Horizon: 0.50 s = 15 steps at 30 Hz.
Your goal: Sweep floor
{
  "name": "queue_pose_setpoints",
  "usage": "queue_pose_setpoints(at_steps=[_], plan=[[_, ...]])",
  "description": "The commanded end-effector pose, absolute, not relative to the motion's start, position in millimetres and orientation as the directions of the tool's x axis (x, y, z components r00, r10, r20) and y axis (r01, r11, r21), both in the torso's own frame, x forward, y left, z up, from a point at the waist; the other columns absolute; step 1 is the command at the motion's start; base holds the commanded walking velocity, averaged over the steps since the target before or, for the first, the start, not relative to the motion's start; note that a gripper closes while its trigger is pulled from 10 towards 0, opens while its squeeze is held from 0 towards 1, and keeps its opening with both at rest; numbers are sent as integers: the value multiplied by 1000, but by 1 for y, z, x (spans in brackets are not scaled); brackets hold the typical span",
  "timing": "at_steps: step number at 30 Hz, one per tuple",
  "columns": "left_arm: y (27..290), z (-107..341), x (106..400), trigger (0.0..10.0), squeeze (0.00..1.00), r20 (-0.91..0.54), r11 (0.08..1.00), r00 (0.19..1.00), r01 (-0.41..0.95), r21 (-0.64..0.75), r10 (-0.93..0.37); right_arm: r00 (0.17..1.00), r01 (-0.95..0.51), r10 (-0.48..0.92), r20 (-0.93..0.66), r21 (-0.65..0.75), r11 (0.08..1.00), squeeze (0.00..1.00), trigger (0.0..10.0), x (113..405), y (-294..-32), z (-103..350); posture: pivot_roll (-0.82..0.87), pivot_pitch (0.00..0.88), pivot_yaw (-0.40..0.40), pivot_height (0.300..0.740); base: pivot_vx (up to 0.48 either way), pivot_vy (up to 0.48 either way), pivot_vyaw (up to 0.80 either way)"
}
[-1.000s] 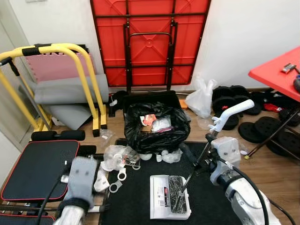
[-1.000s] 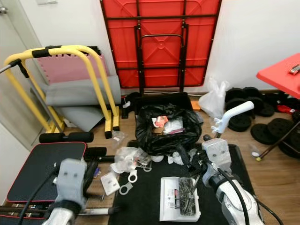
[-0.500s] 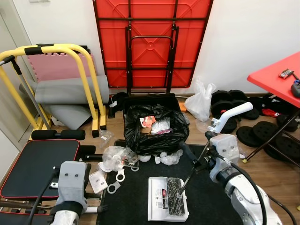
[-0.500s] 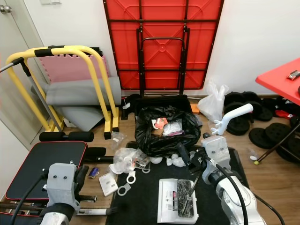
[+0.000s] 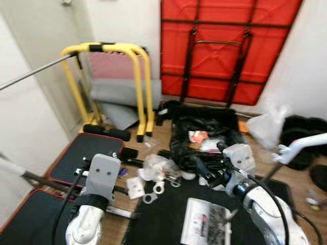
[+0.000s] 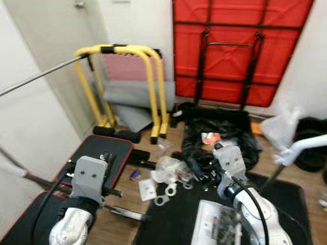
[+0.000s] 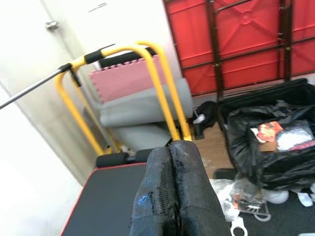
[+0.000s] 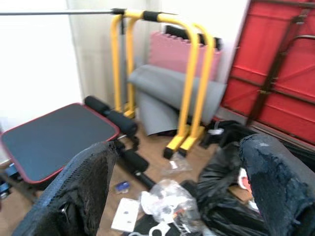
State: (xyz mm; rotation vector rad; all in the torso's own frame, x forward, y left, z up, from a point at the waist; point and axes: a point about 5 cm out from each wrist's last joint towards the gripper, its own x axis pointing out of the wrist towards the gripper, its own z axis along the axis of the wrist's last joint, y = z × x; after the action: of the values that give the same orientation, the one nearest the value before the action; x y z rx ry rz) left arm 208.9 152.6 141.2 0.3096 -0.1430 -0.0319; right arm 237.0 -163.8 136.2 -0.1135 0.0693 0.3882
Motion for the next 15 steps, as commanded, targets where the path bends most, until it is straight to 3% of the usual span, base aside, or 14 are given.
queue_pose_setpoints(at_steps=[1, 5, 15], plan=[[155, 141, 208, 10000, 0, 147, 958, 989, -61, 280, 20, 914, -401, 393, -102, -76, 913, 0, 10000, 237, -161, 134, -91, 0, -41, 740, 0, 0, 800], [139, 146, 208, 10000, 0, 130, 976, 988, 58, 208, -86, 902, -427, 418, -106, -96, 899, 0, 10000, 238, -160, 133, -93, 0, -44, 740, 0, 0, 800], [135, 132, 209, 10000, 0, 55, 984, 988, 136, 114, -143, 888, -459, 449, -103, -124, 880, 0, 10000, 242, -157, 133, -93, 0, -27, 740, 0, 0, 800]])
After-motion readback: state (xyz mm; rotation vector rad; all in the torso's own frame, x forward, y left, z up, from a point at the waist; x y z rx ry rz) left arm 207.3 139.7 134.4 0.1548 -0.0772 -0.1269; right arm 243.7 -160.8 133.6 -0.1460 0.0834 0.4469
